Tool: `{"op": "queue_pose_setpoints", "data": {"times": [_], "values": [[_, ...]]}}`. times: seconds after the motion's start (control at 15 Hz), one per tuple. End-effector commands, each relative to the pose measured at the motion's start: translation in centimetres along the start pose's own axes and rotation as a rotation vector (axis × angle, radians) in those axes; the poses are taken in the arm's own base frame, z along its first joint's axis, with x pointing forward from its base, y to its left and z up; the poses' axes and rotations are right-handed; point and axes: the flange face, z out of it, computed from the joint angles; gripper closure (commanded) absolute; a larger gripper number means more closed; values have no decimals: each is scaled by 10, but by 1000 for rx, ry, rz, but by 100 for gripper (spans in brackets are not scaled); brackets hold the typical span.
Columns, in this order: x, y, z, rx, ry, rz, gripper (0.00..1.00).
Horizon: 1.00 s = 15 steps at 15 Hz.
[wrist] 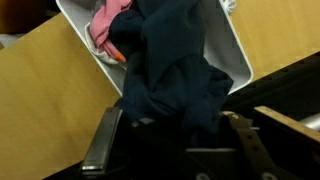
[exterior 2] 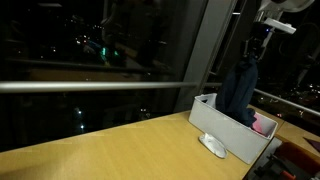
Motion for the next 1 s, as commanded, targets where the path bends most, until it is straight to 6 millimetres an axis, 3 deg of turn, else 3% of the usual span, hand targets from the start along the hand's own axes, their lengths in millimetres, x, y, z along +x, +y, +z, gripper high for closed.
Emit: {"op": "queue_pose_setpoints", "data": {"times": [0.0,0.13,0.27,0.47,0.73,0.93], "values": [[-16,-10,-1,30,0,-2,54],[-22,-24,7,22,2,-10,39],[-37,-50,12,2,16,-40,24],[-69,-111,27,-46,24,-158,3],[-127,-212,76,-168,-25,-407,0],[-163,-266,114,-239,-90,-579,0]]}}
